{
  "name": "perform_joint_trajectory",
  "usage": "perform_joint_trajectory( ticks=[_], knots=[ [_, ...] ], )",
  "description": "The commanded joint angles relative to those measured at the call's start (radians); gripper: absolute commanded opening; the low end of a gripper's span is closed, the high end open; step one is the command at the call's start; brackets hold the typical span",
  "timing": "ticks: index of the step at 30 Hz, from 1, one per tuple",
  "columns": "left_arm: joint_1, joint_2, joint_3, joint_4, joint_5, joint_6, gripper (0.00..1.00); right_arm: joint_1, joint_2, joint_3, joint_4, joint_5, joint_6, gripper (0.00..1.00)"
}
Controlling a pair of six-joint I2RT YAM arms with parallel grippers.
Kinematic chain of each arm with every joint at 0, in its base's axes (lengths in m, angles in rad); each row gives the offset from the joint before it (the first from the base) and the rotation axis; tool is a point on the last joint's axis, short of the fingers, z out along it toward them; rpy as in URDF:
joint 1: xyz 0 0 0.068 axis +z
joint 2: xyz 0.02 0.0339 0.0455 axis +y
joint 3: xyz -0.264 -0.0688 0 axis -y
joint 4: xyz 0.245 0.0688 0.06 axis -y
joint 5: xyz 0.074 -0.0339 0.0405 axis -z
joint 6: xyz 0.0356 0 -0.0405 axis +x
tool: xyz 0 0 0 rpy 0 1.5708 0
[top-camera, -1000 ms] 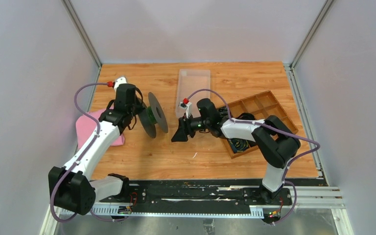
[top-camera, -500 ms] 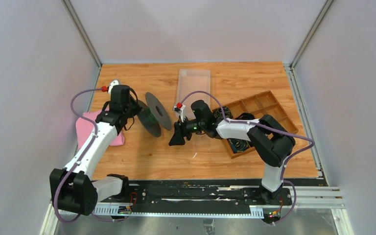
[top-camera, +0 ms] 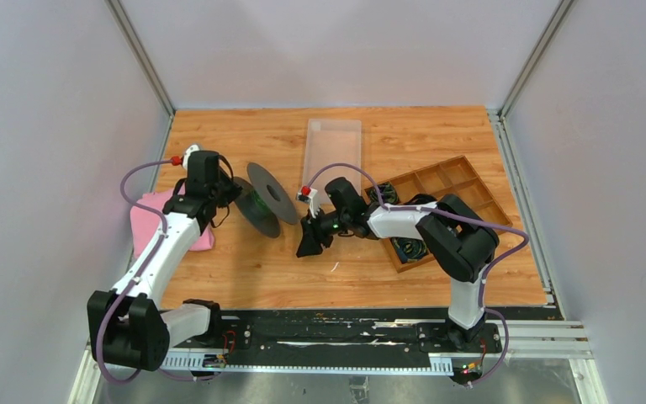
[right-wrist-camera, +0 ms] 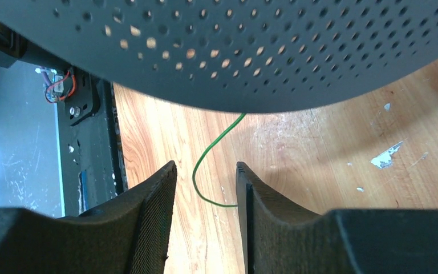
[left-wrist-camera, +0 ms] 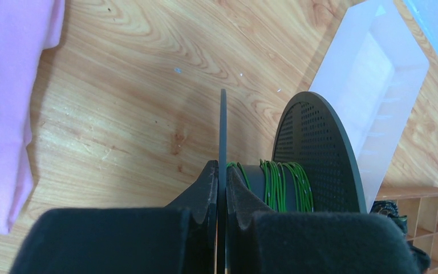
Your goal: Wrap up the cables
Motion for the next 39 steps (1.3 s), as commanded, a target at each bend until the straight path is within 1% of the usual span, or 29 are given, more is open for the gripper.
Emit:
perform_joint_trajectory(
  ticks=[1,6,10,15,16,18,22,25,26,31,34,36,39],
  knots=[
    [0.024,-0.035,0.003,0.067,0.019,-0.037,0.01,0.021,-0.003,0.001,-0.081,-0.006,-0.091,0.42],
    [0.034,-0.039,0.001,0.067,0.026,-0.042,0.0,0.024,-0.011,-0.025,-0.097,-0.006,-0.131,0.38],
    [0.039,-0.038,0.0,0.068,0.025,-0.043,0.0,0.029,0.008,0.001,-0.117,-0.017,-0.13,0.24],
    [0.044,-0.042,-0.011,0.085,0.04,-0.051,0.0,0.031,0.001,0.012,-0.124,-0.024,-0.107,0.02],
    [0.044,-0.045,-0.015,0.096,0.047,-0.053,0.0,0.031,0.001,0.017,-0.124,-0.029,-0.087,0.01],
    [0.044,-0.046,-0.026,0.121,0.063,-0.055,0.0,0.031,0.008,0.035,-0.123,-0.047,-0.032,0.01],
    [0.044,-0.057,-0.063,0.23,0.113,-0.033,0.0,0.03,0.042,0.081,-0.129,-0.086,0.103,0.01],
    [0.044,-0.07,-0.096,0.312,0.136,-0.021,0.0,0.024,0.066,0.103,-0.128,-0.089,0.225,0.01],
    [0.044,-0.072,-0.104,0.335,0.138,-0.016,0.0,0.019,0.073,0.109,-0.129,-0.081,0.291,0.01],
    [0.045,-0.081,-0.115,0.397,0.089,0.033,0.01,-0.01,0.124,0.11,-0.071,-0.091,0.593,0.01],
    [0.045,-0.089,-0.1,0.399,0.047,0.078,0.0,-0.01,0.135,0.117,-0.044,-0.12,0.726,0.01],
    [0.045,-0.09,-0.1,0.413,0.03,0.101,0.0,-0.011,0.131,0.12,-0.033,-0.127,0.792,0.01],
    [0.045,-0.09,-0.111,0.452,0.005,0.128,0.0,-0.013,0.121,0.115,-0.08,-0.115,0.829,0.01]
  ],
)
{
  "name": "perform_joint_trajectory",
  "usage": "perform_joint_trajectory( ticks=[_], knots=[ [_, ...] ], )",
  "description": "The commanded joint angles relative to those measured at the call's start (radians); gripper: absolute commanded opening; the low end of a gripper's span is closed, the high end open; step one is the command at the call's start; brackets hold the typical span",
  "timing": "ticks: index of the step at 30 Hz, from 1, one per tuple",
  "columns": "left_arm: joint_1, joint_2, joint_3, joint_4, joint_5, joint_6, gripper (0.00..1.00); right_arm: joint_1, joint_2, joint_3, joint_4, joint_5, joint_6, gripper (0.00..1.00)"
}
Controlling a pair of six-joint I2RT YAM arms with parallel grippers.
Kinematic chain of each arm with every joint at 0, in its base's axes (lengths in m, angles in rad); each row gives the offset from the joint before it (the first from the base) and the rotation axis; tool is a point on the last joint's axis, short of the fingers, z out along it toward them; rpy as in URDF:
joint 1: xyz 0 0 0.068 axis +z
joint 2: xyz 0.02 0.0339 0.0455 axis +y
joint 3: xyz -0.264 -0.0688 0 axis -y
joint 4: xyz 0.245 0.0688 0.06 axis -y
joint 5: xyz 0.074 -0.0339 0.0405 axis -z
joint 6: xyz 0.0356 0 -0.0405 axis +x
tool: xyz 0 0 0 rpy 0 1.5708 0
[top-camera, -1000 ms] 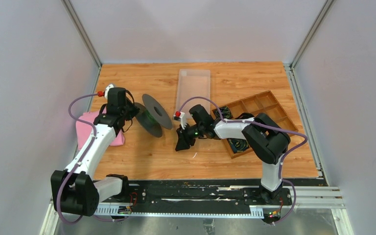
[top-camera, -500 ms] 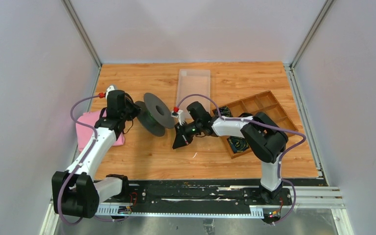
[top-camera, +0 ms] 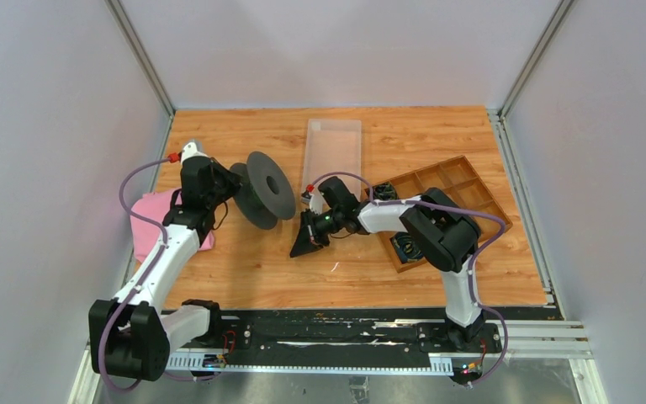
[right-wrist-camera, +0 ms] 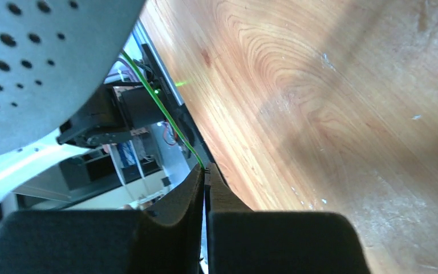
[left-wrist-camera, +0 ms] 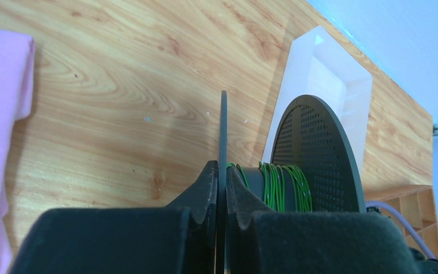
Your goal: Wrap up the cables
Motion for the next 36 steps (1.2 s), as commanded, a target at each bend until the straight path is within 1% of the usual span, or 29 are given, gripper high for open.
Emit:
perform_joint_trajectory(
  ticks=[1,3,6,10,16,23,31,36],
  knots=[
    [0.008,-0.032,0.009,0.174,-0.067,0.047,0.0,-0.007,-0.011,0.008,-0.024,-0.019,0.172,0.01],
    [0.008,-0.037,0.004,0.198,-0.066,0.066,0.0,-0.01,-0.006,-0.001,-0.034,0.0,0.192,0.01],
    [0.008,-0.04,-0.002,0.234,-0.023,0.071,0.0,-0.017,0.019,0.031,-0.061,0.007,0.209,0.01],
    [0.008,-0.048,-0.015,0.27,0.016,0.065,0.0,-0.044,0.032,0.08,-0.151,0.026,0.196,0.01],
    [0.008,-0.05,-0.041,0.353,0.089,0.069,0.0,-0.072,0.044,0.122,-0.243,0.054,0.168,0.01],
    [0.008,-0.047,-0.078,0.428,0.146,0.061,0.0,-0.113,0.053,0.144,-0.27,0.062,0.158,0.01],
    [0.008,-0.045,-0.08,0.429,0.14,0.048,0.0,-0.126,0.045,0.172,-0.329,0.084,0.12,0.01],
    [0.008,-0.042,-0.074,0.425,0.102,0.047,0.0,-0.118,0.04,0.172,-0.332,0.08,0.119,0.01]
  ],
)
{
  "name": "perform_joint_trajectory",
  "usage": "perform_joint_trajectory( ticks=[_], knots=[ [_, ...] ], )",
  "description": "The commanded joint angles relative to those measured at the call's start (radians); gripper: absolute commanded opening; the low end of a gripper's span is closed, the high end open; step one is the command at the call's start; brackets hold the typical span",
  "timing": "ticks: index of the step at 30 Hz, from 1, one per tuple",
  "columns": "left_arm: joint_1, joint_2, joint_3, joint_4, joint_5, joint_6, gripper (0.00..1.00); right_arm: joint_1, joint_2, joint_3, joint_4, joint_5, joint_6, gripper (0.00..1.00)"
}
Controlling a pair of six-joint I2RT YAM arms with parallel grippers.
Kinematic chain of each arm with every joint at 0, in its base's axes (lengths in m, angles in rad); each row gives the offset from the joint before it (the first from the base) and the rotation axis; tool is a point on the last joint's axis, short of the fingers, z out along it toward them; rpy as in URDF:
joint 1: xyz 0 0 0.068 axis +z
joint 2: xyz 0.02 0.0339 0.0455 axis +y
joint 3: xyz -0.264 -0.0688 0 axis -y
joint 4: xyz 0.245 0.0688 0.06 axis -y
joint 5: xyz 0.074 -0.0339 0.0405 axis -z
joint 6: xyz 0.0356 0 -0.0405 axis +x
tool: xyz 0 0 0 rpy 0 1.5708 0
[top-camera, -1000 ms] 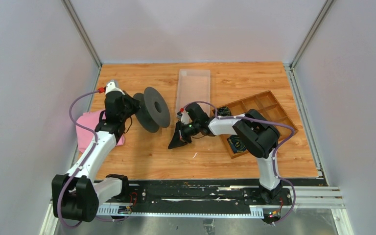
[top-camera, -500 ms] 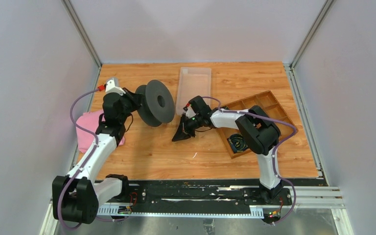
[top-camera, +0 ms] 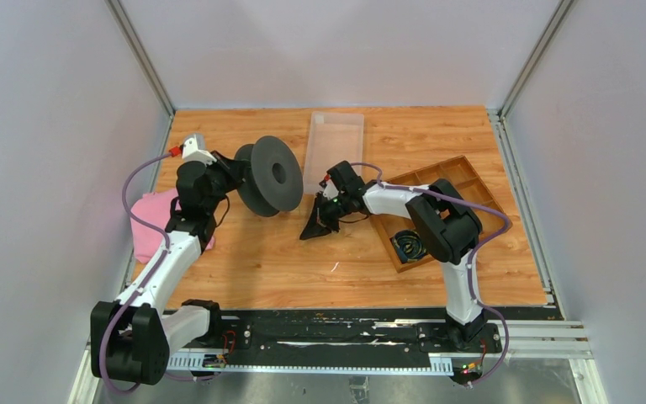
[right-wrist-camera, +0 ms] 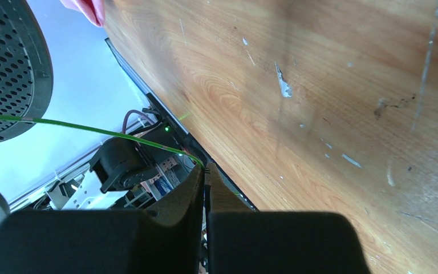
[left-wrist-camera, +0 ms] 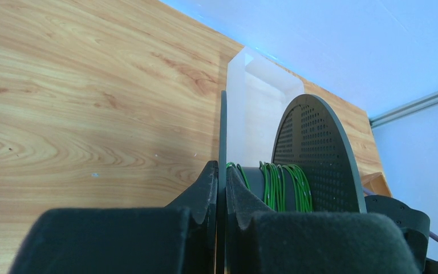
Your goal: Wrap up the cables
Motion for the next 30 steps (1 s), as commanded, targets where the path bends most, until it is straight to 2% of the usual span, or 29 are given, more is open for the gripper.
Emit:
perform_joint_trajectory(
  ticks=[1,12,25,30],
  knots=[
    [0.008,-0.02,0.014,0.087,-0.037,-0.023,0.0,-0.001,-0.001,0.02,-0.043,0.012,-0.02,0.01],
    [-0.018,-0.007,0.06,0.053,-0.165,0.076,0.0,0.024,-0.017,0.092,-0.051,-0.028,-0.038,0.01],
    [-0.097,0.038,0.16,-0.072,-0.4,0.171,0.0,0.084,-0.022,0.292,-0.183,-0.048,-0.157,0.01],
    [-0.126,0.048,0.172,-0.077,-0.428,0.192,0.0,0.101,-0.007,0.389,-0.223,-0.053,-0.17,0.01]
  ],
)
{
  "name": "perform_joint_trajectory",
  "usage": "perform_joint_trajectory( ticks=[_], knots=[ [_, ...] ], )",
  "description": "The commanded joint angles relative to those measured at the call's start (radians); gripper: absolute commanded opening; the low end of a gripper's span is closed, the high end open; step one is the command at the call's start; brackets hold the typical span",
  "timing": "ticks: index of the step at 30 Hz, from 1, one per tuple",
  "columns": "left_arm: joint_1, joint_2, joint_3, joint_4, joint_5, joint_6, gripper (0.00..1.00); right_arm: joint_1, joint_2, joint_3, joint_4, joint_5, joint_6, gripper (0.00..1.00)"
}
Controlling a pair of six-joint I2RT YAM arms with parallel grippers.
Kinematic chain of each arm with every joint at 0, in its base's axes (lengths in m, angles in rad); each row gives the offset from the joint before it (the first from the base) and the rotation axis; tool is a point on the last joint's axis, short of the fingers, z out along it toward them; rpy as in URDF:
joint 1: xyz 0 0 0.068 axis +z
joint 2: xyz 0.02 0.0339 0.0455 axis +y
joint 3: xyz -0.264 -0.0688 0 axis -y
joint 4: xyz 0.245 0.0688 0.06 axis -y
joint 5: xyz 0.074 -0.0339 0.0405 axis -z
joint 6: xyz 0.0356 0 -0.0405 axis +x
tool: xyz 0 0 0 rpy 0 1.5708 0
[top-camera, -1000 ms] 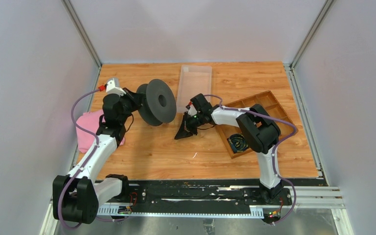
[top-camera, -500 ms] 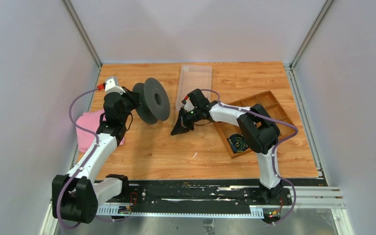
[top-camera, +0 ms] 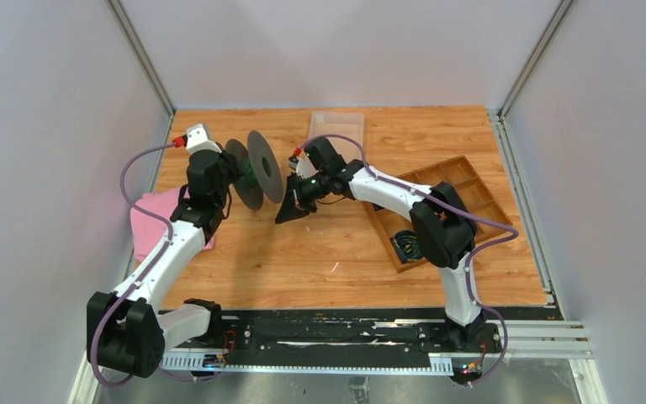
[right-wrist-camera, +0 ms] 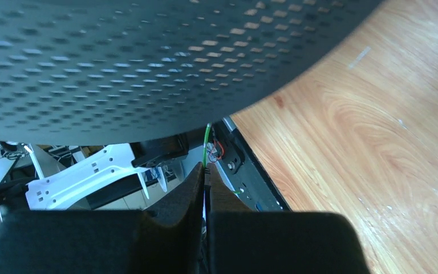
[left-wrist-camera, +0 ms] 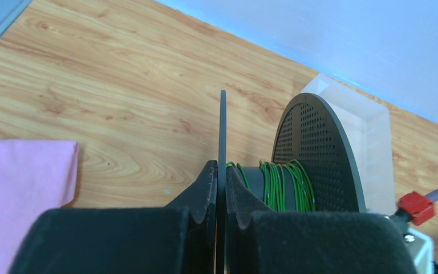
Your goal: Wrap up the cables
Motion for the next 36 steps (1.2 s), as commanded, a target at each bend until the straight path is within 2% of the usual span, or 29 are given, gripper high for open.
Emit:
perform_joint_trajectory(
  ticks=[1,9,15,27,36],
  knots=[
    [-0.03,0.003,0.054,0.044,-0.071,0.025,0.0,0.022,0.0,0.099,-0.078,-0.022,-0.042,0.01],
    [-0.085,0.01,0.051,0.047,-0.07,0.087,0.0,0.02,0.04,0.266,-0.131,-0.027,-0.067,0.01],
    [-0.13,0.007,0.054,0.051,-0.016,0.154,0.0,-0.002,0.075,0.348,-0.156,-0.02,-0.077,0.01],
    [-0.191,0.005,0.027,0.088,0.064,0.306,0.0,-0.032,0.087,0.401,-0.158,-0.047,-0.09,0.01],
    [-0.226,0.006,0.021,0.115,0.195,0.482,0.0,-0.04,0.059,0.383,-0.185,-0.041,-0.154,0.01]
  ],
)
